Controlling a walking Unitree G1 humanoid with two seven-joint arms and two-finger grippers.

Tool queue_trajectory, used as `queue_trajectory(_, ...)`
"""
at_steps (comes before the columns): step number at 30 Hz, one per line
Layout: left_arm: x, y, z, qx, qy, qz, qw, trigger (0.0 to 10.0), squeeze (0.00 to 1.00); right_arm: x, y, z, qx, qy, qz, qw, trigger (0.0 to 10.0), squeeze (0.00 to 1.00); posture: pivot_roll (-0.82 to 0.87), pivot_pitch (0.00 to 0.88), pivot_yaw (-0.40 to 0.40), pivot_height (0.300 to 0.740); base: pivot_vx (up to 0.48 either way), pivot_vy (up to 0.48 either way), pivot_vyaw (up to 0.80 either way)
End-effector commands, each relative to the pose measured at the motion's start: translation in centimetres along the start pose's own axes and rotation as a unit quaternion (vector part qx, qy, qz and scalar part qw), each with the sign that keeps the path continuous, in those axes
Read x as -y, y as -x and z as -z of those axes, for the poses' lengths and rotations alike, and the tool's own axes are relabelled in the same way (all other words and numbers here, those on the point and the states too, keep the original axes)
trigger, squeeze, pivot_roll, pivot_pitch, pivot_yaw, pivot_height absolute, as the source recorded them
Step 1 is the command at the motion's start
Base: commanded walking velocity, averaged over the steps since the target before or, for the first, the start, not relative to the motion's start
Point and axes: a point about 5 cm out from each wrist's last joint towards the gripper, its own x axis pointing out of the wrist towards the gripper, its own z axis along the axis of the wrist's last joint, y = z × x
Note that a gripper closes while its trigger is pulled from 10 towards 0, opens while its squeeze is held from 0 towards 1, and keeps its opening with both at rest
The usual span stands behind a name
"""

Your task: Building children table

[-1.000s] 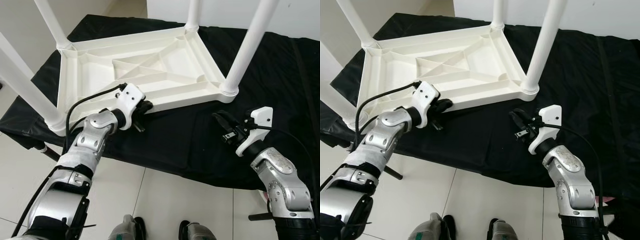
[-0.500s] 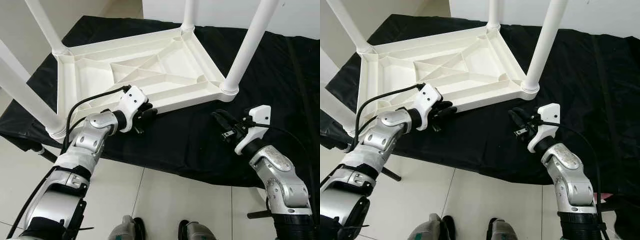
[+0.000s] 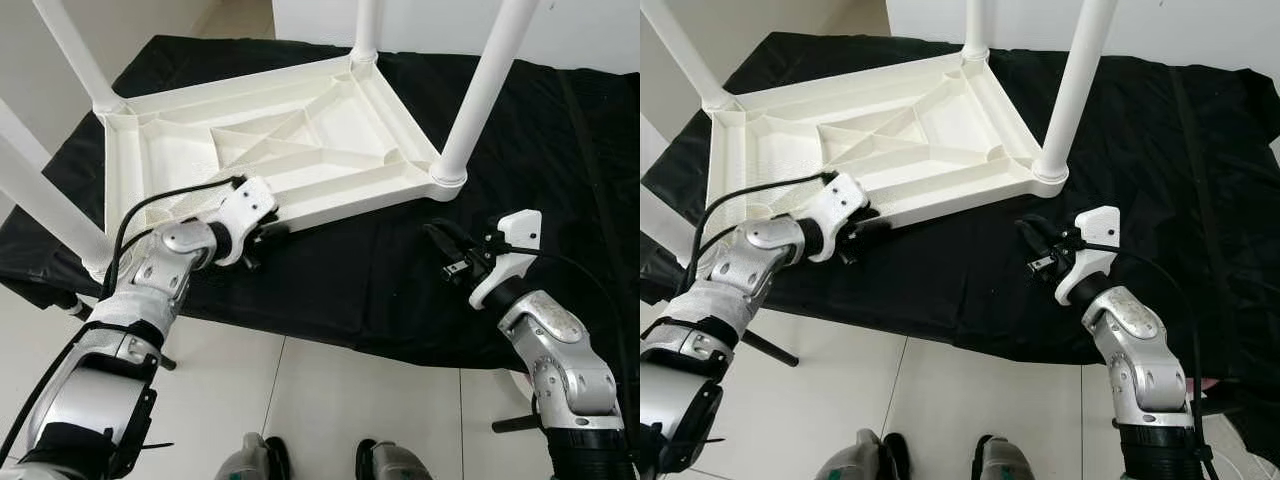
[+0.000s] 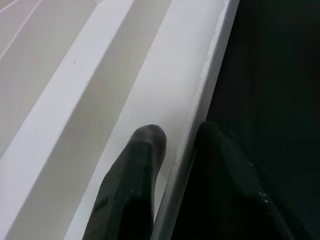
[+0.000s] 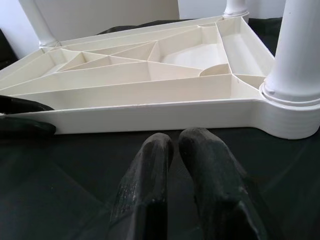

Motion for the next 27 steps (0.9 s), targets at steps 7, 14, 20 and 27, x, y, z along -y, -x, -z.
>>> queue_trajectory(7, 0.0, 0.1, 2.2, -0.063, 0.030, -0.032, 0.997, 10.0, 0.00, -0.1, 0.1, -0.2, 0.003, 0.004, -0.002, 1.000, 10.0, 0.00, -0.18, 0.173, 0.093, 0.740, 0.000, 0.000, 0.00)
queue_trajectory(14, 1.2, -0.3, 1.3, -0.035, 0.037, -0.005, 0.999, 2.9, 0.00, -0.1, 0.2, -0.1, 0.002, 0.005, -0.001, 1.000, 10.0, 0.00, -0.18, 0.175, 0.095, 0.740, 0.000, 0.000, 0.00)
queue_trajectory(20, 4.3, -1.3, -0.1, 0.011, 0.066, 0.010, 0.998, 0.0, 0.00, -0.2, 0.1, -0.2, 0.004, 0.003, 0.000, 1.000, 10.0, 0.00, -0.18, 0.175, 0.098, 0.740, 0.000, 0.000, 0.00)
queue_trajectory(27, 7.6, -3.0, -2.6, 0.056, 0.086, 0.017, 0.995, 0.0, 0.00, -0.6, -0.6, -0.1, 0.006, -0.001, -0.007, 1.000, 10.0, 0.00, -0.15, 0.177, 0.083, 0.740, 0.000, 0.000, 0.00)
